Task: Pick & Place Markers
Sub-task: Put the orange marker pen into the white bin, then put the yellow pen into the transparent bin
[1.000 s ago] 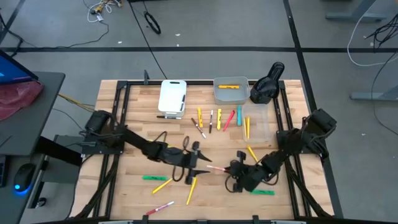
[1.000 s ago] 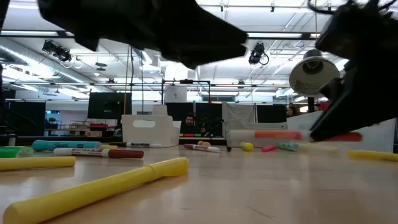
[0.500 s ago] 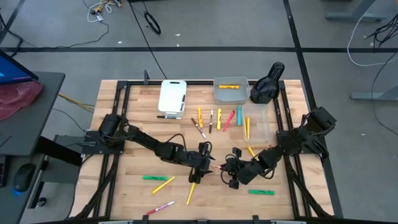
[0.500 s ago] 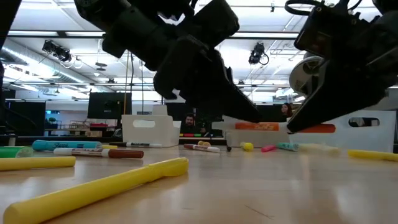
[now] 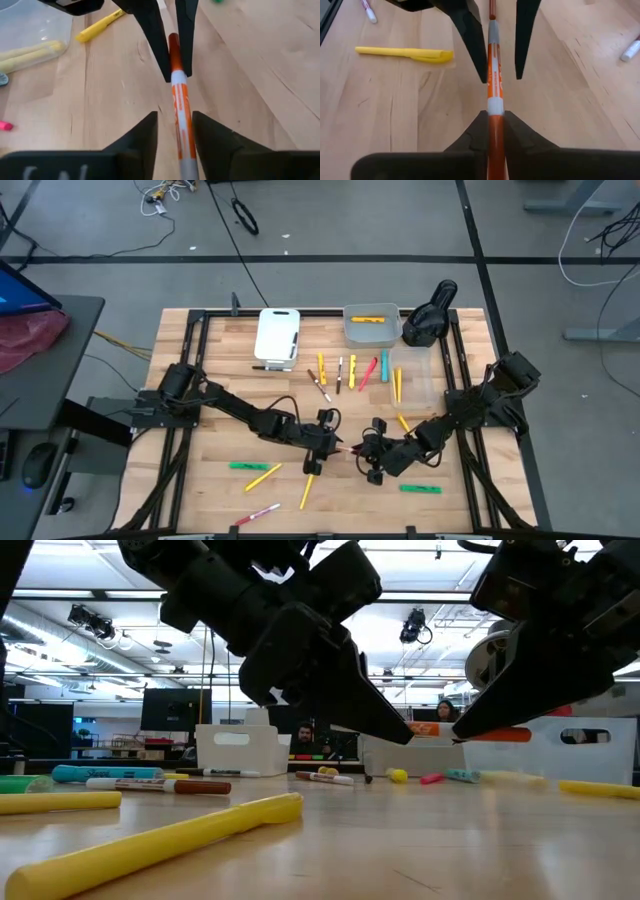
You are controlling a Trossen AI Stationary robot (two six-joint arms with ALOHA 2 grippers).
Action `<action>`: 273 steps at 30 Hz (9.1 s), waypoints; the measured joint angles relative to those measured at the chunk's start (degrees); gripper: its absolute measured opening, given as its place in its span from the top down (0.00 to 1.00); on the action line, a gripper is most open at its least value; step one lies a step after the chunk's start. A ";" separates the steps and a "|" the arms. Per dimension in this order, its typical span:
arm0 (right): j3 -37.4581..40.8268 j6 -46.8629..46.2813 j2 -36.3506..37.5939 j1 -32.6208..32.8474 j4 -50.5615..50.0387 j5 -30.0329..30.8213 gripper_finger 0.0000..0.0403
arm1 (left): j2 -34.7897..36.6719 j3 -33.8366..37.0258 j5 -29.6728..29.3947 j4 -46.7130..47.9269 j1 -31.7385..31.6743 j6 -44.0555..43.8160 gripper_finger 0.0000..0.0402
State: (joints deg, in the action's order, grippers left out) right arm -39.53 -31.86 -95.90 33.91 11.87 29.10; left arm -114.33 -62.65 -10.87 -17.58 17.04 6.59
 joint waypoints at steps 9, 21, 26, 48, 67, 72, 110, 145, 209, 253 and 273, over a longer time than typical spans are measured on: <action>-0.02 -0.37 0.02 0.00 1.67 0.35 0.91 | 0.01 0.00 0.20 0.83 0.00 -0.86 0.91; -0.15 -6.58 1.90 0.11 0.28 2.16 0.61 | 9.96 0.07 -12.75 28.61 0.27 -17.03 0.91; -0.15 -9.62 1.66 0.22 0.21 8.34 0.59 | 19.27 0.09 -23.43 45.87 -1.52 -30.35 0.91; -0.13 -7.94 1.62 0.20 2.16 10.73 0.59 | 23.16 0.04 -8.36 54.25 -49.02 -35.55 0.89; -0.11 -8.13 1.60 0.20 2.24 10.95 0.59 | 13.08 0.04 -5.73 43.25 -49.99 -32.57 0.82; -0.11 -8.13 1.60 0.20 2.24 10.96 0.59 | 13.08 0.04 -4.66 43.00 -49.92 -30.44 0.72; -0.07 14.16 18.29 17.26 10.29 22.55 0.62 | 25.87 8.19 -30.80 33.08 22.23 -47.28 0.62; -0.07 12.44 17.49 16.37 6.32 22.41 0.76 | -0.82 8.44 -20.41 -0.42 16.49 -46.27 0.31; -0.11 10.69 17.49 15.76 3.09 22.33 0.76 | -1.50 8.20 -12.28 4.52 17.00 -31.08 0.79; -0.07 28.07 0.09 12.70 41.21 28.72 0.69 | -0.51 8.57 -4.24 -46.36 6.43 -14.91 0.91; -2.22 -3.20 40.03 8.96 -23.72 30.28 0.89 | -0.38 8.52 -4.53 -33.04 2.25 -20.89 0.49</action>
State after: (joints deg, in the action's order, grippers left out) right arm -41.75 -35.06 -55.87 42.87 -11.85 59.39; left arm -114.72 -54.13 -15.40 -50.63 19.29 -14.30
